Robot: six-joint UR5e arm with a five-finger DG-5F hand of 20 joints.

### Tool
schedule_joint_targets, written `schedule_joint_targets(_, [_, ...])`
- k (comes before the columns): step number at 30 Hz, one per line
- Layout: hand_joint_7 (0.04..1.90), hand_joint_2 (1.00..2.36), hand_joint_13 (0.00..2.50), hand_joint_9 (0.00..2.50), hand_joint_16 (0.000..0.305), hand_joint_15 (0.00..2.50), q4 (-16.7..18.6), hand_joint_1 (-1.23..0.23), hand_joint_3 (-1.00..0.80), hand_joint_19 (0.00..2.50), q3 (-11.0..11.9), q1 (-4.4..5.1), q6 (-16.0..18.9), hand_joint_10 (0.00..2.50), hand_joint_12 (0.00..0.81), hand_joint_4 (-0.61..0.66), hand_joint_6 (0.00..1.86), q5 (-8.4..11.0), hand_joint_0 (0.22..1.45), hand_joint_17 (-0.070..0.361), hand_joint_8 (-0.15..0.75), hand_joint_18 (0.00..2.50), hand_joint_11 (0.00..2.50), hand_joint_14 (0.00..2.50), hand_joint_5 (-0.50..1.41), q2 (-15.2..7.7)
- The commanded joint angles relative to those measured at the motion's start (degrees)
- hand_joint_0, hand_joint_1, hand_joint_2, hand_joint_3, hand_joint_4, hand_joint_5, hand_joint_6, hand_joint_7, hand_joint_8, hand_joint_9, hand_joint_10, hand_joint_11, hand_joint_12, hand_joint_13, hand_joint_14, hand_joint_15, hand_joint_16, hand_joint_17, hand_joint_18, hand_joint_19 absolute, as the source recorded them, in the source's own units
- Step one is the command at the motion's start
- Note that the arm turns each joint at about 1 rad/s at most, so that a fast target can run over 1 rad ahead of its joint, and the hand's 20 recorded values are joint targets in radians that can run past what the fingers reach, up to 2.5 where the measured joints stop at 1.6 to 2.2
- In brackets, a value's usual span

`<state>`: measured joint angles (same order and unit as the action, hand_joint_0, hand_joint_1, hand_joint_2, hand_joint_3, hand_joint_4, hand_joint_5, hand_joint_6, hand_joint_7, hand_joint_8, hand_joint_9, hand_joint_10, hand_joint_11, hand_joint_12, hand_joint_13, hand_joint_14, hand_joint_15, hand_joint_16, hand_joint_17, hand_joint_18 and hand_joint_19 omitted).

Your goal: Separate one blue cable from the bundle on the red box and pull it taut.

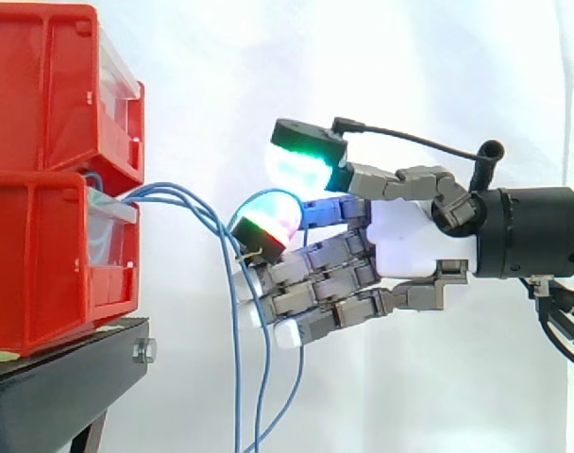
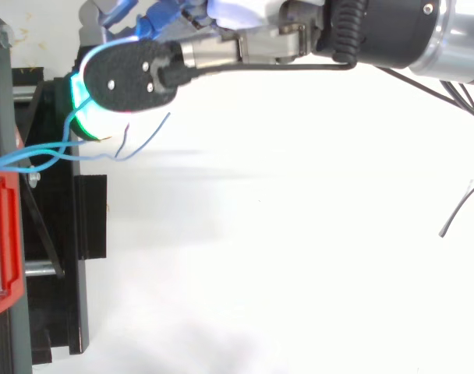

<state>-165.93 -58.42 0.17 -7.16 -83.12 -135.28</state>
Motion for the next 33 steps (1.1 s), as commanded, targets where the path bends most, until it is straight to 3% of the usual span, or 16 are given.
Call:
schedule_joint_targets(1, [0.96,1.02,0.62,0.79,0.046,0.37,0.0,-0.56,-0.27,0.45,0.1,0.1,-0.2,0.02,0.307,0.14,0.89,0.15,0.58,0.103,0.246,0.58,0.43,0.02,-0.13,0.0])
schedule_joint_targets(4, [0.99,1.02,0.62,0.79,0.046,0.37,0.1,-0.64,-0.19,0.45,0.0,0.19,-0.3,0.02,0.306,0.15,0.91,0.15,0.58,0.103,0.248,0.59,0.45,0.02,-0.13,0.0])
schedule_joint_targets(12, [0.99,1.02,0.66,0.81,0.044,0.39,0.1,-0.77,-0.06,0.43,0.1,0.27,-0.3,0.02,0.301,0.03,0.93,0.24,0.61,0.099,0.247,0.63,0.49,0.02,-0.13,0.0])
schedule_joint_targets(18, [1.11,1.03,0.68,0.85,0.043,0.41,0.0,-0.81,0.01,0.43,0.0,0.36,-0.3,0.02,0.293,-0.08,0.94,0.33,0.64,0.097,0.233,0.65,0.49,0.02,-0.12,0.0])
schedule_joint_targets(29, [1.15,1.03,0.67,0.86,0.045,0.41,-0.3,-0.81,0.02,0.42,0.0,0.27,-0.8,0.02,0.305,-0.09,0.93,0.33,0.64,0.1,0.234,0.64,0.47,0.02,-0.11,0.0])
schedule_joint_targets(33, [1.13,1.02,0.65,0.82,0.045,0.4,-0.4,-0.79,-0.01,0.41,-2.6,0.45,-0.8,0.02,0.303,-0.08,0.94,0.33,0.64,0.101,0.233,0.6,0.47,0.02,-0.12,0.0])
